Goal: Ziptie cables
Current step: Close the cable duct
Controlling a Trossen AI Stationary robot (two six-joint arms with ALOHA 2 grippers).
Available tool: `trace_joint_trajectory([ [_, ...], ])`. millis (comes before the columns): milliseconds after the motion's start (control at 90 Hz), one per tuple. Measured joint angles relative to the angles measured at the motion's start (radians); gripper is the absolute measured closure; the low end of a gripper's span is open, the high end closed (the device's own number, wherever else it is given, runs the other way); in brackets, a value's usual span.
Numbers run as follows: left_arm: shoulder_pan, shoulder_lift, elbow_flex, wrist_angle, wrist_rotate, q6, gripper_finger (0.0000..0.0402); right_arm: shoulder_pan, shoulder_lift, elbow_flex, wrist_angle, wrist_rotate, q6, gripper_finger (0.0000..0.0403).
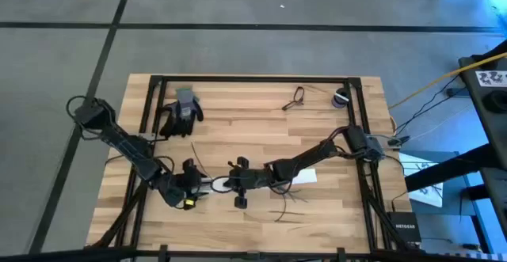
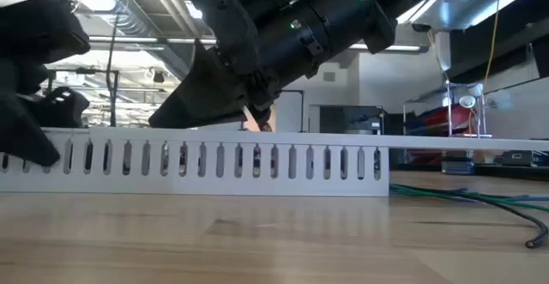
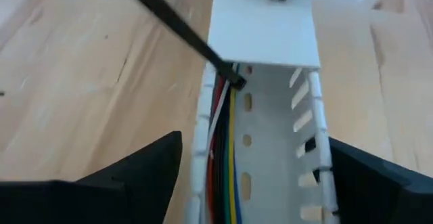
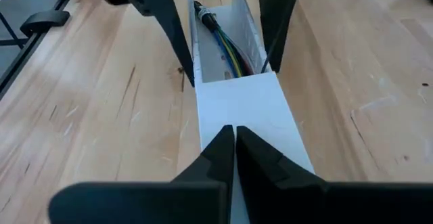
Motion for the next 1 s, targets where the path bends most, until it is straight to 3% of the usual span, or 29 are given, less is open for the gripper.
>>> trace_joint_trajectory([
  [256, 0.0, 0.021, 0.0, 0.029, -0.021, 0.021, 0.0191, 0.0, -0.117, -0.001, -0.15, -0.027, -0.027, 0.0398],
  [511, -0.001, 0.021, 0.0, 0.024, -0.022, 0.011, 0.019, 0.015, -0.17, -0.009, -0.436, -0.04, 0.002, 0.0398],
  [678, -0.001, 0.02, 0.0, 0.022, -0.022, 0.021, 0.0188, 0.015, -0.123, -0.015, -0.387, -0.016, 0.004, 0.0398],
  [822, -0.002, 0.02, 0.0, 0.021, -0.021, 0.028, 0.0188, 0.013, -0.055, -0.011, -0.195, -0.011, 0.003, 0.0398],
  [1000, -0.002, 0.02, -0.002, 0.017, -0.017, 0.03, 0.0187, -0.011, 0.05, 0.084, -0.122, -0.035, 0.004, 0.0398],
])
